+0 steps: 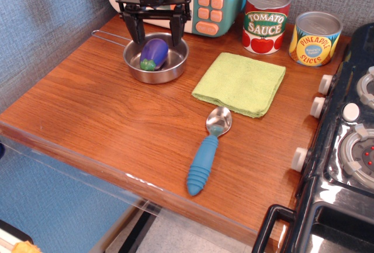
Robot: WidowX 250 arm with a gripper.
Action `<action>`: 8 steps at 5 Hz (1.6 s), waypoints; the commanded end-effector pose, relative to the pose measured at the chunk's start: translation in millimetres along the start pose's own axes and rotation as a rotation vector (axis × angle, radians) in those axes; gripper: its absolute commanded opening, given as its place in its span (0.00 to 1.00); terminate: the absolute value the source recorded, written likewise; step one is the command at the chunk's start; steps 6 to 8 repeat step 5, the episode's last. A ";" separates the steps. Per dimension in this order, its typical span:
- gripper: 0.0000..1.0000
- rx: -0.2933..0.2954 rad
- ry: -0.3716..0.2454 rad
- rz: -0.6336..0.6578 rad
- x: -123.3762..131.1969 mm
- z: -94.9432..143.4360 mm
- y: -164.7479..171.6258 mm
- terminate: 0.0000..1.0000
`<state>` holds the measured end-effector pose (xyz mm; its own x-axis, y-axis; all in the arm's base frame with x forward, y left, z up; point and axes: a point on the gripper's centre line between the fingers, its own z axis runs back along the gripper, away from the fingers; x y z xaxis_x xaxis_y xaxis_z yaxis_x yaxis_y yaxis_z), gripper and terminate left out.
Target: Put eggplant into pot.
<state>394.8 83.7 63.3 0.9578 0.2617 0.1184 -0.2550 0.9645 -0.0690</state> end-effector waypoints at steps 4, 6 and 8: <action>1.00 0.023 -0.078 -0.232 -40.7 53.8 -52.9 0.00; 1.00 0.023 -0.078 -0.232 -40.7 53.8 -52.9 1.00; 1.00 0.023 -0.078 -0.232 -40.7 53.8 -52.9 1.00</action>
